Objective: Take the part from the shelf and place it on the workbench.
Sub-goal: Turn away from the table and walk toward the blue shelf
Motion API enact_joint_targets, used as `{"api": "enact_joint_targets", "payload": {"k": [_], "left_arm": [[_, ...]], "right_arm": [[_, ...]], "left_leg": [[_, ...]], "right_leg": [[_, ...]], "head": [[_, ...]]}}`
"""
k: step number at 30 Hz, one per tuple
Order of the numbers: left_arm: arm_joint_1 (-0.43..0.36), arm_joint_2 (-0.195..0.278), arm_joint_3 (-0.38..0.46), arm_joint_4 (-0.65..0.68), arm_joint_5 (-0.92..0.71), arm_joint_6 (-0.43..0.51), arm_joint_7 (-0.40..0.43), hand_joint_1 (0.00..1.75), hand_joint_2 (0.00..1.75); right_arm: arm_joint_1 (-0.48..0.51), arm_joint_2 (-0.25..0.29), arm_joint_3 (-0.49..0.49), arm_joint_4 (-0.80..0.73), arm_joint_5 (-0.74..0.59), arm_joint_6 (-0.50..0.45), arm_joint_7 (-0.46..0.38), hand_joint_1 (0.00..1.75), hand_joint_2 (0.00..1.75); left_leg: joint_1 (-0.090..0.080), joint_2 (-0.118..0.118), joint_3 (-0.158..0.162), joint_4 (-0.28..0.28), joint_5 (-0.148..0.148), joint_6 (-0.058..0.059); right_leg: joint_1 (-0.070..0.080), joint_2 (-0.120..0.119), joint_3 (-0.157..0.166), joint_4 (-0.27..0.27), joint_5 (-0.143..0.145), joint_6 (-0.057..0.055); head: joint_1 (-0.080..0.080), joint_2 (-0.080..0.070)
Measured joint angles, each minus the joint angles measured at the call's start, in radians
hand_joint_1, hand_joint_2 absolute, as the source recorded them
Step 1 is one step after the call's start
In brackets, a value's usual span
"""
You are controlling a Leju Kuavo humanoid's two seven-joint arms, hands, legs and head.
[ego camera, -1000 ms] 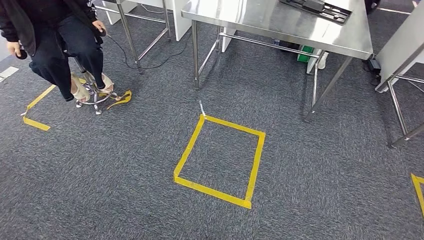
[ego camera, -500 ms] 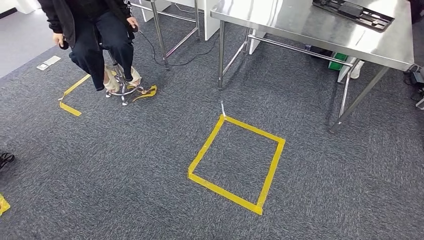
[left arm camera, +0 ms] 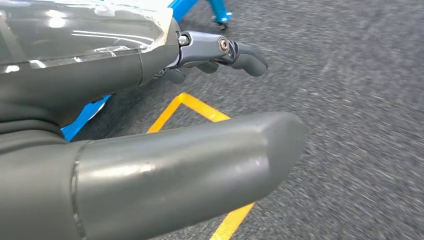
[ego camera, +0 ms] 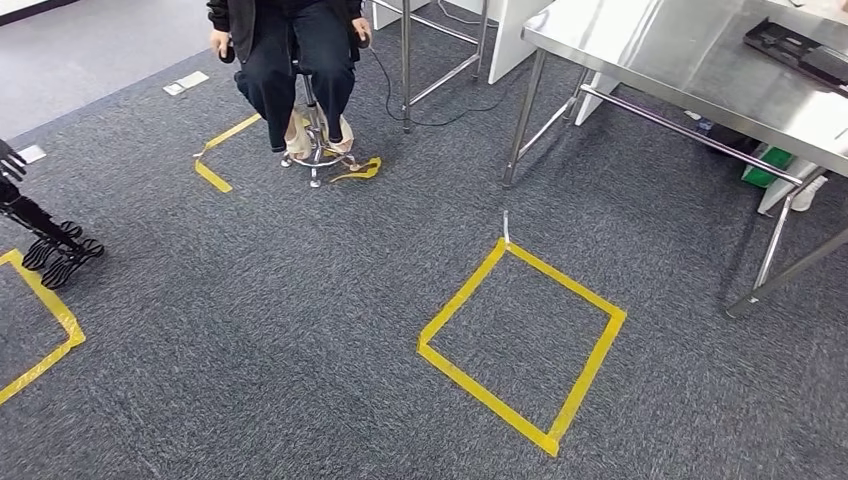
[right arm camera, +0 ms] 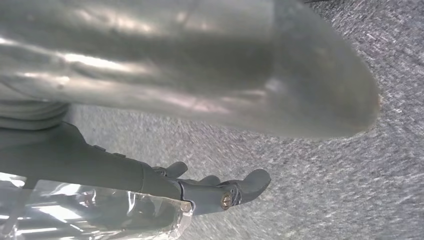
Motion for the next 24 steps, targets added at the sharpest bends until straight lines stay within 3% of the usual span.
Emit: {"api": "enact_joint_targets", "payload": {"k": [1, 3, 5, 7, 9, 11, 13, 14, 15, 17, 19, 22, 24], "left_arm": [[0.001, -0.001, 0.001, 0.0, 0.002, -0.001, 0.0, 0.0, 0.0], [0.002, -0.004, 0.003, 0.0, 0.008, -0.004, -0.003, 0.0, 0.0], [0.003, -0.007, 0.007, 0.0, 0.015, -0.005, -0.007, 0.0, 0.0], [0.007, -0.008, 0.013, 0.002, 0.02, -0.005, -0.011, 0.0, 0.0], [0.009, -0.008, 0.018, 0.004, 0.021, -0.004, -0.011, 0.0, 0.0], [0.008, -0.008, 0.021, 0.005, 0.021, -0.004, -0.01, 0.0, 0.0], [0.008, -0.007, 0.023, 0.006, 0.021, -0.005, -0.01, 0.0, 0.0], [0.009, -0.006, 0.024, 0.006, 0.021, -0.005, -0.01, 0.0, 0.0], [0.01, -0.004, 0.025, 0.007, 0.022, -0.005, -0.01, 0.0, 0.0], [0.01, -0.002, 0.026, 0.007, 0.022, -0.005, -0.009, 0.0, 0.0], [0.007, -0.001, 0.026, 0.007, 0.021, -0.005, -0.009, 0.0, 0.0], [0.008, 0.002, 0.026, 0.008, 0.021, -0.004, -0.01, 0.0, 0.0], [0.009, 0.003, 0.027, 0.008, 0.022, -0.004, -0.01, 0.0, 0.0]], "right_arm": [[0.0, 0.0, 0.0, 0.0, 0.001, 0.0, 0.0, 0.0, 0.0], [-0.001, 0.0, 0.0, 0.0, 0.004, -0.001, 0.0, 0.0, 0.0], [-0.002, 0.0, 0.001, 0.0, 0.008, -0.002, 0.002, 0.0, 0.0], [-0.005, 0.001, 0.004, 0.0, 0.013, -0.003, 0.006, 0.0, 0.0], [-0.005, 0.001, 0.007, 0.0, 0.016, -0.003, 0.006, 0.0, 0.0], [-0.002, 0.002, 0.009, 0.0, 0.018, -0.003, 0.006, 0.0, 0.0], [0.0, 0.002, 0.01, 0.0, 0.018, -0.003, 0.006, 0.0, 0.0], [0.0, 0.002, 0.01, 0.0, 0.018, -0.003, 0.005, 0.0, 0.0], [-0.001, 0.002, 0.011, 0.0, 0.018, -0.003, 0.004, 0.0, 0.0], [-0.004, 0.003, 0.013, 0.0, 0.018, -0.003, 0.003, 0.0, 0.0], [-0.005, 0.003, 0.016, 0.0, 0.018, -0.003, 0.001, 0.0, 0.0], [-0.01, 0.003, 0.017, 0.0, 0.018, -0.003, 0.0, 0.0, 0.0], [-0.011, 0.003, 0.018, 0.0, 0.018, -0.003, 0.0, 0.0, 0.0]], "left_leg": [[0.0, -0.013, 0.0, 0.0, 0.001, -0.002], [-0.003, -0.036, -0.002, 0.002, 0.005, -0.01], [-0.006, -0.054, -0.006, 0.001, 0.009, -0.021], [-0.004, -0.064, -0.012, 0.001, 0.012, -0.033], [-0.005, -0.025, -0.036, 0.047, -0.021, -0.041], [-0.006, 0.034, -0.094, 0.173, -0.094, -0.047], [-0.001, 0.056, -0.144, 0.284, -0.136, -0.053], [0.002, 0.06, -0.145, 0.291, -0.131, -0.056], [0.006, 0.066, -0.123, 0.256, -0.109, -0.058], [0.01, 0.102, -0.04, 0.117, -0.055, -0.061], [0.008, 0.128, 0.011, 0.026, -0.029, -0.054], [-0.001, 0.107, 0.008, 0.014, -0.021, -0.031], [0.0, 0.088, 0.002, 0.009, -0.011, -0.014]], "right_leg": [[-0.001, 0.016, 0.034, -0.075, 0.033, 0.006], [-0.001, 0.057, 0.088, -0.203, 0.081, 0.004], [0.004, 0.069, 0.1, -0.236, 0.092, -0.011], [0.001, 0.047, 0.105, -0.24, 0.099, -0.027], [-0.006, 0.021, 0.109, -0.247, 0.106, -0.044], [-0.005, -0.008, 0.108, -0.248, 0.107, -0.055], [-0.002, -0.038, 0.105, -0.248, 0.105, -0.057], [-0.002, -0.052, 0.104, -0.248, 0.105, -0.057], [-0.002, -0.064, 0.103, -0.248, 0.104, -0.056], [0.0, -0.085, 0.106, -0.244, 0.098, -0.05], [0.007, -0.102, 0.109, -0.238, 0.091, -0.037], [0.009, -0.12, 0.116, -0.238, 0.089, -0.021], [0.004, -0.081, 0.101, -0.203, 0.064, -0.015]], "head": [[0.0, 0.0], [0.0, 0.0], [-0.001, 0.0], [-0.002, 0.0], [-0.006, 0.0], [-0.012, 0.0], [-0.013, 0.0], [-0.013, 0.0], [-0.013, 0.0], [-0.014, 0.0], [-0.011, 0.0], [-0.006, 0.0], [-0.005, 0.0]]}}
